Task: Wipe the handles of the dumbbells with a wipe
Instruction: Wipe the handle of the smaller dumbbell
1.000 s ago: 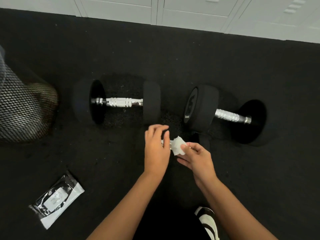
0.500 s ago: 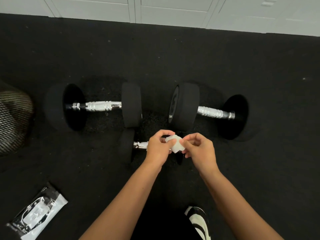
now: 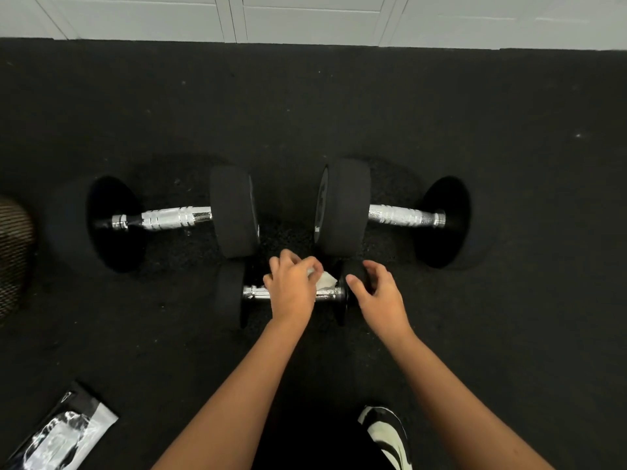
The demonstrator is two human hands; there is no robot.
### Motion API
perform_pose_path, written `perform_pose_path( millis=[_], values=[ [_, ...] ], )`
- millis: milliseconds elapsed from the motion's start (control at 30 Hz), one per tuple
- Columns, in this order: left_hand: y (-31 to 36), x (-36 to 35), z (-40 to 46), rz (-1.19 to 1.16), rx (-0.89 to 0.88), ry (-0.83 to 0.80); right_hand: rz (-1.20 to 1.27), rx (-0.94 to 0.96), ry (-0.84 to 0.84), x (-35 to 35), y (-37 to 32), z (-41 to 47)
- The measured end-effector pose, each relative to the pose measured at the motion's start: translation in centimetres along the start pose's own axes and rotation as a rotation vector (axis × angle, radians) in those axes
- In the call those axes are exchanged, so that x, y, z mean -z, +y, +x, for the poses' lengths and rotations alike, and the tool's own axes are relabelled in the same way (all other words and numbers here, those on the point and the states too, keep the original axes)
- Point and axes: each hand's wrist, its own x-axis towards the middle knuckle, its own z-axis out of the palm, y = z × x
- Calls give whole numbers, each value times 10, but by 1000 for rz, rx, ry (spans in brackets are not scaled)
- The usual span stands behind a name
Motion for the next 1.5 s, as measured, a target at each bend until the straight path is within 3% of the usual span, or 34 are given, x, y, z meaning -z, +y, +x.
perform_pose_path(
  millis=[300,567,833,1000,1167,1333,1500],
  values=[
    [-14,8,-3,135,-398,-95,-117,168,-44,0,0,1],
    [-20,9,-7,208,-497,-160,-80,158,-55,1,1,3],
    [-22,5,-12,62,-555,-187,-82,180,-57,2,3,3],
    [-13,7,-3,175,-470,-165,-78,176,-62,2,1,2],
    [-27,8,-11,170,-780,-94,-80,184,-68,3,3,1],
    [-24,6,-6,203,-723,-118,-82,188,-62,3,4,3],
    [-37,10,-15,247,-919,-109,-83,202,-62,2,6,4]
  ],
)
